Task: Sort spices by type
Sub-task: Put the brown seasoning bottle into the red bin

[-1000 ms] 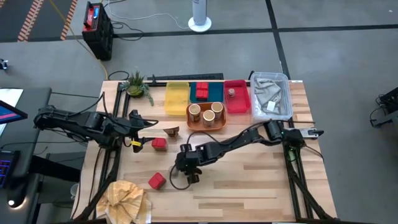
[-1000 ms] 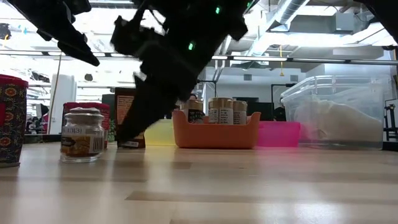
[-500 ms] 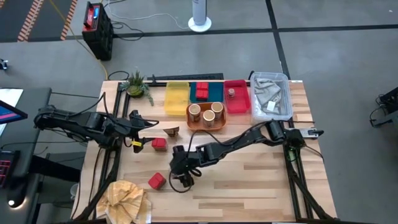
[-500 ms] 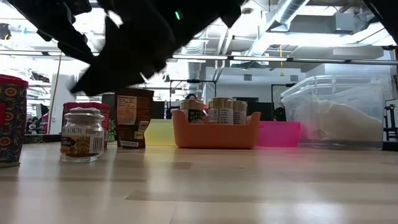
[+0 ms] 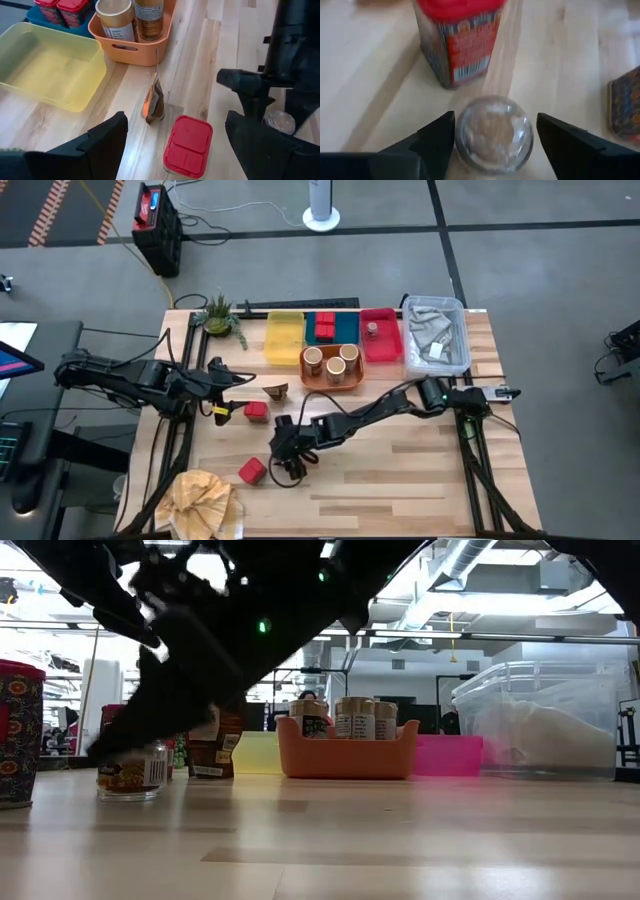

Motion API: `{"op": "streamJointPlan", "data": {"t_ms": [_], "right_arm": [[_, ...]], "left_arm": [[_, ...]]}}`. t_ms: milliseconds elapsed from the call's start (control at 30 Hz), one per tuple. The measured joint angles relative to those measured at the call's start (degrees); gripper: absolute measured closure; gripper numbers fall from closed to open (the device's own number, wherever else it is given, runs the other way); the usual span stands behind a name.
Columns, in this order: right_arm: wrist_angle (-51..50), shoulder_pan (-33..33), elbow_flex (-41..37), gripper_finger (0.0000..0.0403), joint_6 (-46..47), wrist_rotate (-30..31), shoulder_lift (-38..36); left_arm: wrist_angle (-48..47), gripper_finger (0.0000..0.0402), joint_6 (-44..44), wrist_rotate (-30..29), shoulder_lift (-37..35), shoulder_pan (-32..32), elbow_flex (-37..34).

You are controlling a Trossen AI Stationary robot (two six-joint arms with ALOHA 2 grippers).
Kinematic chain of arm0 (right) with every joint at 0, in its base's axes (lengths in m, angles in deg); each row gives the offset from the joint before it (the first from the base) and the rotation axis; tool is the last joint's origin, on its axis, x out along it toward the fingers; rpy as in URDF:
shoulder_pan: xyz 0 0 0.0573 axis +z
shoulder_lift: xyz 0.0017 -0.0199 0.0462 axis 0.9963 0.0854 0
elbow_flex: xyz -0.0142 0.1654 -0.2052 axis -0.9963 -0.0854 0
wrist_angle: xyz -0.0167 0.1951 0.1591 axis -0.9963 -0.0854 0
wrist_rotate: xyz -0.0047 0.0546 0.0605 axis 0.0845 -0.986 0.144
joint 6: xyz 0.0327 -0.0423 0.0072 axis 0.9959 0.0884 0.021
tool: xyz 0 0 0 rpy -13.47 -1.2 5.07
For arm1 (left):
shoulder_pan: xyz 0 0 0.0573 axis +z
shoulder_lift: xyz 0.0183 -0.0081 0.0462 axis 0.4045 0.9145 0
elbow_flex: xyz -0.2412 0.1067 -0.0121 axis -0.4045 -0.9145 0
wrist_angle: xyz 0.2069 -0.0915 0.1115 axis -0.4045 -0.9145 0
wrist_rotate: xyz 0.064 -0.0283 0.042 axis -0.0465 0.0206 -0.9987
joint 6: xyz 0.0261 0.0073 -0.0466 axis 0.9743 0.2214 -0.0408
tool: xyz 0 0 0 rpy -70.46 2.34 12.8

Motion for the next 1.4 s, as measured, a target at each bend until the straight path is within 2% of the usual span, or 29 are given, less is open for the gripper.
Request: {"op": "streamJointPlan", "data": {"t_ms": [167,333,533,667,900,1100,1267,1400], "right_arm": [[0.17,0.00,0.04,0.0142,0.07,-0.01,0.00],[-4.66,-0.40,-0.02,0.0197,0.52,-0.01,-1.40],[-12.42,-1.57,-0.03,0.0197,3.19,0.64,-5.58],[-21.75,-2.24,-0.03,0.0184,6.05,1.97,-8.53],[-36.79,-1.83,-0.96,0.0196,10.07,5.73,-12.16],[-34.47,-0.94,-12.69,0.0183,17.23,9.56,-17.67],[-21.37,-1.14,-27.83,0.0181,23.94,10.25,-26.21],[-14.56,-1.18,-37.77,0.0180,27.99,12.36,-32.44]], "left_arm": [[-0.01,0.0079,0.08,0.00,0.00,0.00,0.00],[-0.48,0.0079,-0.12,0.00,0.00,0.00,0.00],[-0.39,0.0079,-0.87,0.00,0.04,0.00,0.00],[0.22,0.0079,-2.24,-0.02,0.15,0.00,-0.62],[6.38,0.0079,-3.02,-0.14,0.33,-0.12,-6.67],[9.71,0.0079,-3.89,0.15,0.35,-2.05,-9.81],[11.21,0.0079,-4.73,0.17,0.31,-4.05,-9.81],[13.06,0.0079,-4.77,0.17,0.31,-4.93,-9.81]]}}
